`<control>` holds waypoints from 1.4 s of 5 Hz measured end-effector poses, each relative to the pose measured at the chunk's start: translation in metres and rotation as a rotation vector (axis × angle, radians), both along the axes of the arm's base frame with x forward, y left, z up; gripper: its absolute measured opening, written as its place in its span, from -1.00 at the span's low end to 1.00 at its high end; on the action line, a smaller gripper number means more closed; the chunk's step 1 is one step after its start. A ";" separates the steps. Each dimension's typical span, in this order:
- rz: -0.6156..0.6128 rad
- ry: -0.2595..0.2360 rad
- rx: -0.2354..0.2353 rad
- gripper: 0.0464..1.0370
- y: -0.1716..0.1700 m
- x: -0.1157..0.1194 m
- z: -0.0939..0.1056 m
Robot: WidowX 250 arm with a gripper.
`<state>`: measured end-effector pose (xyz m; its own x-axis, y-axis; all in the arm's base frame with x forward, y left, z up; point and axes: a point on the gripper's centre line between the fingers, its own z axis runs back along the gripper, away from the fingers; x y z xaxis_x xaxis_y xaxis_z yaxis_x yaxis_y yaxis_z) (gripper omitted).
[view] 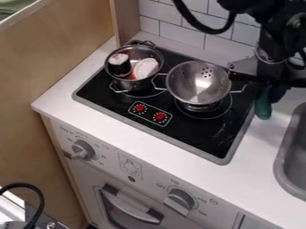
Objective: Move the blue object to the right part of the sink
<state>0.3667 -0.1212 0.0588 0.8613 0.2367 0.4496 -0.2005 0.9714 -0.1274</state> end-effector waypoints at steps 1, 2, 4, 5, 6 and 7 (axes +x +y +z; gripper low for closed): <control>-0.006 -0.035 0.016 -0.39 0.001 0.006 -0.003; 0.000 -0.042 0.023 -0.39 0.002 0.008 -0.006; 0.013 -0.038 0.036 -0.29 0.004 0.014 -0.017; 0.005 -0.020 0.043 0.29 0.004 0.012 -0.017; -0.014 -0.011 0.035 0.83 0.004 0.011 -0.018; -0.036 0.027 0.032 0.92 0.006 0.005 -0.020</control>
<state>0.3720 -0.1150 0.0387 0.8808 0.1915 0.4329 -0.1684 0.9815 -0.0917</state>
